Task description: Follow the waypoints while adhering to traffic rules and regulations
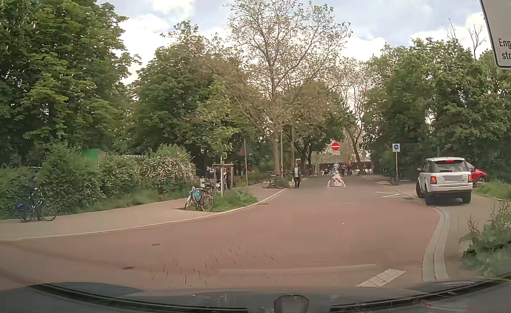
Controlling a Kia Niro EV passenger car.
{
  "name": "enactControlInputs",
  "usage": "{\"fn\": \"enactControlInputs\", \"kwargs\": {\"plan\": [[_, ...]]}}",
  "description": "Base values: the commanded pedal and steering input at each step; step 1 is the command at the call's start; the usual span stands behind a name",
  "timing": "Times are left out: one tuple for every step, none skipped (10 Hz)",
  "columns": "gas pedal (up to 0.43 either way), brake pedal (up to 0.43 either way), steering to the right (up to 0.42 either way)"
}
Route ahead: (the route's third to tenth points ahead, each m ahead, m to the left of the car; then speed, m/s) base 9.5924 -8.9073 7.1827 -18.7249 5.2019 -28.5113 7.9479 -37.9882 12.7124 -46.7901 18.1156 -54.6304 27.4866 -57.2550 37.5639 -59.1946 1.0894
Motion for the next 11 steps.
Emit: {"fn": "enactControlInputs", "kwargs": {"plan": [[0.000, 0.250, 0.033], [0.000, 0.238, 0.034], [0.000, 0.201, 0.033], [0.000, 0.146, 0.031], [0.000, 0.116, 0.031], [0.000, 0.110, 0.031], [0.000, 0.091, 0.031], [0.000, 0.104, 0.031], [0.000, 0.110, 0.031], [0.000, 0.110, 0.031], [0.000, 0.043, 0.033]]}}
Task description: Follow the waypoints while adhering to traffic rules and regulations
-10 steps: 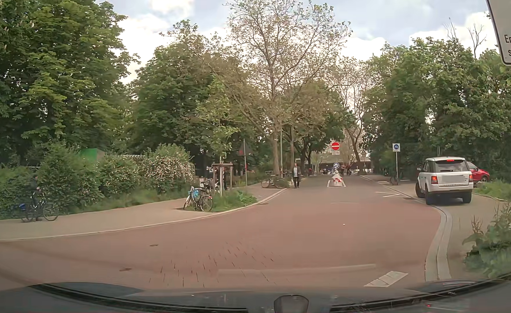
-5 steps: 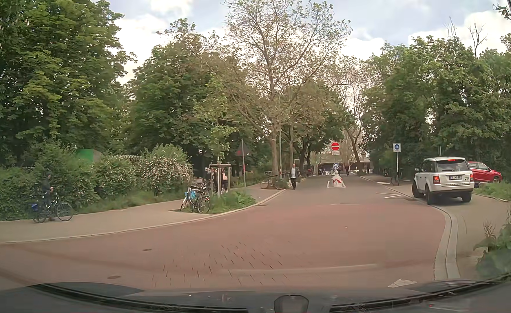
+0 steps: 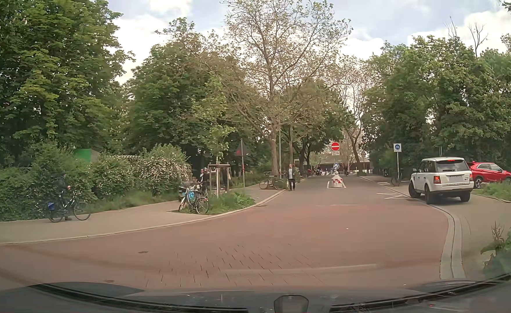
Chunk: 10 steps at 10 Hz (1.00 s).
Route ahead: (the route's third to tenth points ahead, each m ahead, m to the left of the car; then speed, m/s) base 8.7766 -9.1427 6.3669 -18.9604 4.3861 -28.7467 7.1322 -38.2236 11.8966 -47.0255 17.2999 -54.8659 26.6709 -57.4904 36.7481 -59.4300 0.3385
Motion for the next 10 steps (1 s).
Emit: {"fn": "enactControlInputs", "kwargs": {"plan": [[0.000, 0.000, 0.037], [0.000, 0.000, 0.041], [0.000, 0.000, 0.046], [0.000, 0.000, 0.049], [0.000, 0.000, 0.054], [0.008, 0.000, 0.060], [0.039, 0.000, 0.069], [0.047, 0.000, 0.079], [0.079, 0.000, 0.092], [0.087, 0.000, 0.108]]}}
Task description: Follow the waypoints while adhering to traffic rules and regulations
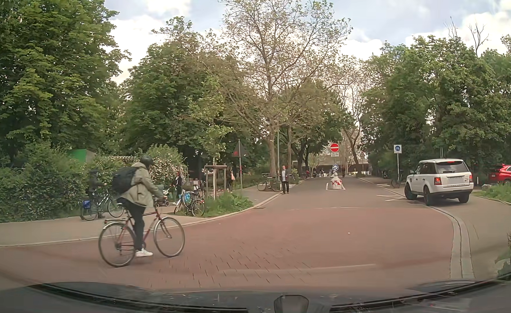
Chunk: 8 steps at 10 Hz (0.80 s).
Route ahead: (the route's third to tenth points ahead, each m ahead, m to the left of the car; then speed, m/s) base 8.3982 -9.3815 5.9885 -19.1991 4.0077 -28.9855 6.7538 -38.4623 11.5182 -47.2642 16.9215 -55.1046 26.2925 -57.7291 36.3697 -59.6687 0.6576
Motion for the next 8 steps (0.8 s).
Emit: {"fn": "enactControlInputs", "kwargs": {"plan": [[0.087, 0.000, 0.123], [0.098, 0.000, 0.143], [0.130, 0.000, 0.164], [0.150, 0.000, 0.182], [0.157, 0.000, 0.206], [0.169, 0.000, 0.224], [0.177, 0.000, 0.235], [0.189, 0.000, 0.238]]}}
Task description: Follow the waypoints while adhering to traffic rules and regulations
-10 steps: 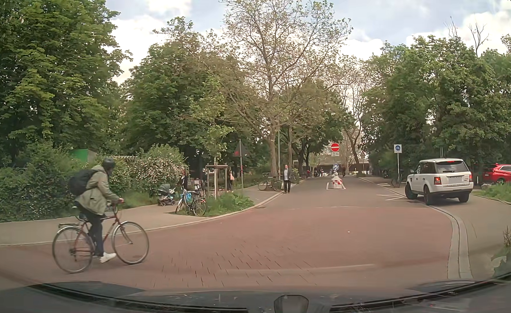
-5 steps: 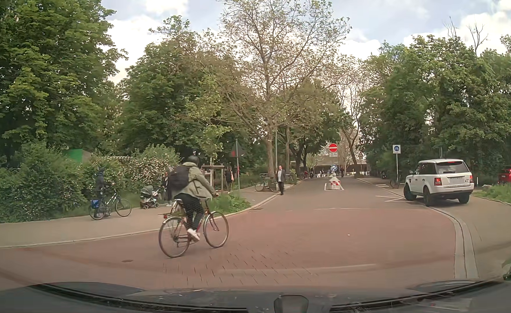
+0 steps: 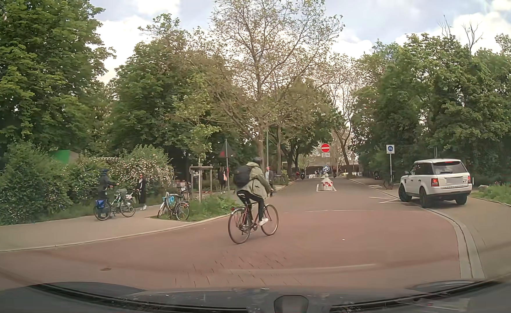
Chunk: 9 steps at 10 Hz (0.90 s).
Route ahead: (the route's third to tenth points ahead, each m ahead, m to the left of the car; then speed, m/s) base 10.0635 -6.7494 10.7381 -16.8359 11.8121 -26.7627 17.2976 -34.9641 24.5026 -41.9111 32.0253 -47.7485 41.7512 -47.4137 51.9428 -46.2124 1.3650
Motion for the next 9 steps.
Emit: {"fn": "enactControlInputs", "kwargs": {"plan": [[0.209, 0.000, 0.237], [0.220, 0.000, 0.235], [0.228, 0.000, 0.233], [0.228, 0.000, 0.232], [0.228, 0.000, 0.231], [0.228, 0.000, 0.228], [0.228, 0.000, 0.214], [0.228, 0.000, 0.199], [0.228, 0.000, 0.188]]}}
